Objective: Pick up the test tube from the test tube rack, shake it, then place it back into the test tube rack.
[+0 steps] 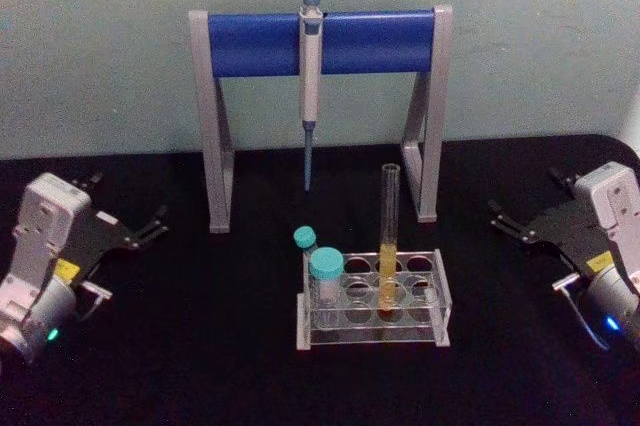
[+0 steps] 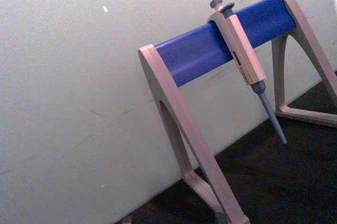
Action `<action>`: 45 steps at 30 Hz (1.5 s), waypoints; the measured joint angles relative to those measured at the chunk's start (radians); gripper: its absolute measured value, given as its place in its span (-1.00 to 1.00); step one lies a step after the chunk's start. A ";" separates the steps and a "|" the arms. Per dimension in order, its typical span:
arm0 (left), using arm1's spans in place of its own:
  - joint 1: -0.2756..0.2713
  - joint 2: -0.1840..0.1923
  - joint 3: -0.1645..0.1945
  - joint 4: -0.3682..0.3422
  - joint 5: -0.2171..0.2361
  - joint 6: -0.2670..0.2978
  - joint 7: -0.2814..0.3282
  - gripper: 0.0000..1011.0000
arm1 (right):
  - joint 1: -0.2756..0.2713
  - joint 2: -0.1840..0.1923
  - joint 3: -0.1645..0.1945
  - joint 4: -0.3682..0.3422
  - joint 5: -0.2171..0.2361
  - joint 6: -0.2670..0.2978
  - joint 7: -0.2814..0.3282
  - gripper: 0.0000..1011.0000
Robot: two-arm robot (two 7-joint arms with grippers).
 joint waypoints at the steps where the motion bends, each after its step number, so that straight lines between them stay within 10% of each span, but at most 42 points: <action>1: 0.000 0.000 0.000 0.000 0.000 0.000 0.000 1.00 | 0.000 0.000 0.000 0.000 0.000 0.000 0.000 0.98; 45: 0.000 0.000 0.000 0.000 0.000 0.000 0.000 1.00 | 0.000 0.000 0.000 0.000 0.000 0.000 0.000 0.98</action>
